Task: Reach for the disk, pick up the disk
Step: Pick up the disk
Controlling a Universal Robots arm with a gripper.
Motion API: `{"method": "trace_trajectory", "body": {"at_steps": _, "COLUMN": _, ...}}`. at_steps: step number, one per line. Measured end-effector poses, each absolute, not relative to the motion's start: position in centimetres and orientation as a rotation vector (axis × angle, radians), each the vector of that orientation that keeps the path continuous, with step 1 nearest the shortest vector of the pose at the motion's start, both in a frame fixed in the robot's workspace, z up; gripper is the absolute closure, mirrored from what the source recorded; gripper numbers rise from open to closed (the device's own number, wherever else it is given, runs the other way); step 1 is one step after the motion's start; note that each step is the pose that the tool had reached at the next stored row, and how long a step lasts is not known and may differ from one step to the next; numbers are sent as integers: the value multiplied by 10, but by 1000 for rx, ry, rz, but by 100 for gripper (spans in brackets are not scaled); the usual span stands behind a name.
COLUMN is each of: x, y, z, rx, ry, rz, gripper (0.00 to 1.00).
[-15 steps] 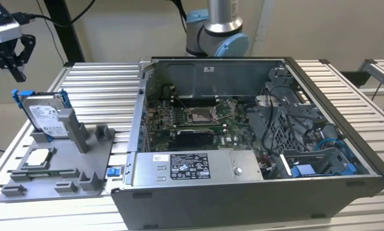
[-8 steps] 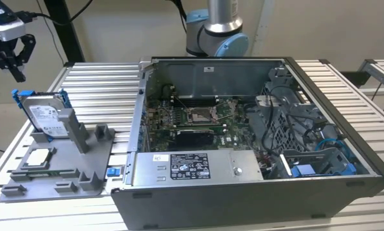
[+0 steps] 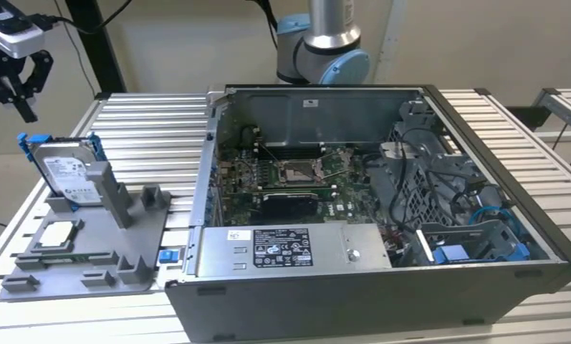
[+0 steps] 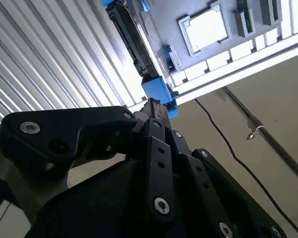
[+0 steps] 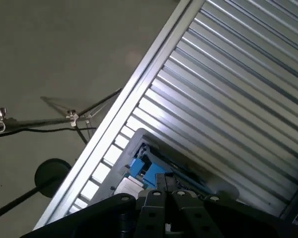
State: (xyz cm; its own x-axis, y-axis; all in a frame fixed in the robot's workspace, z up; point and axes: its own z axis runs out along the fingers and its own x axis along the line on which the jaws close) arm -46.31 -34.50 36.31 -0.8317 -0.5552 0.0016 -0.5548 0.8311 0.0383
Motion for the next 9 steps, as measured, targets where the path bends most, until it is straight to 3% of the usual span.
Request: {"method": "trace_trajectory", "body": {"at_steps": 9, "x": -463, "y": -345, "z": 363, "rx": 1147, "ry": -2908, "rz": -55, "gripper": 100}}
